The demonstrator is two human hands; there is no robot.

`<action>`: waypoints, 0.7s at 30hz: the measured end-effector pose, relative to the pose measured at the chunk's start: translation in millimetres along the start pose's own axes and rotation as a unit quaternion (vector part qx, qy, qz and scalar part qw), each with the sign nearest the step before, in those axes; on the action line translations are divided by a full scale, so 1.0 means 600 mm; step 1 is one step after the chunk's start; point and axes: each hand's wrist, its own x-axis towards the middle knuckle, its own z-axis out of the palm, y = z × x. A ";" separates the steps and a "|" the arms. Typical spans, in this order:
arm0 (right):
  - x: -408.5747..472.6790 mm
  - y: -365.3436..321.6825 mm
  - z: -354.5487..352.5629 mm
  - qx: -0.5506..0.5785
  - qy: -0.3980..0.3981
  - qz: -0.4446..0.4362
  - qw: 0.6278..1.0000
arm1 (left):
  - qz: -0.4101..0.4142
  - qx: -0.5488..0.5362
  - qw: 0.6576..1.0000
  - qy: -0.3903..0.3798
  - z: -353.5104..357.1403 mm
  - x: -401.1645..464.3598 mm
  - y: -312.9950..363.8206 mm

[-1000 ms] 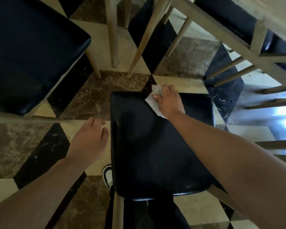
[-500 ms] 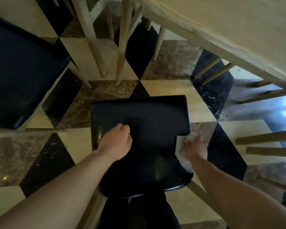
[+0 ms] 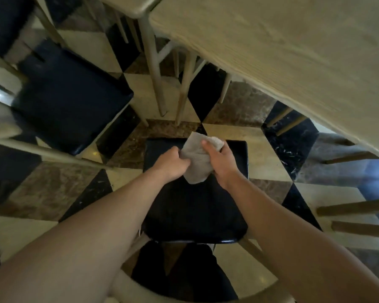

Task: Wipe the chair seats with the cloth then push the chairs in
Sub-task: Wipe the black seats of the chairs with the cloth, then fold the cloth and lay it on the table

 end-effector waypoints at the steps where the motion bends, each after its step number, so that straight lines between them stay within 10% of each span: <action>1: -0.014 -0.030 0.021 0.014 -0.021 -0.013 1.000 | 0.003 -0.051 0.998 0.020 -0.030 -0.019 0.006; 21: -0.410 -0.402 0.629 -0.228 -0.148 -0.345 0.898 | 0.236 -0.173 0.918 0.268 -0.708 -0.407 -0.184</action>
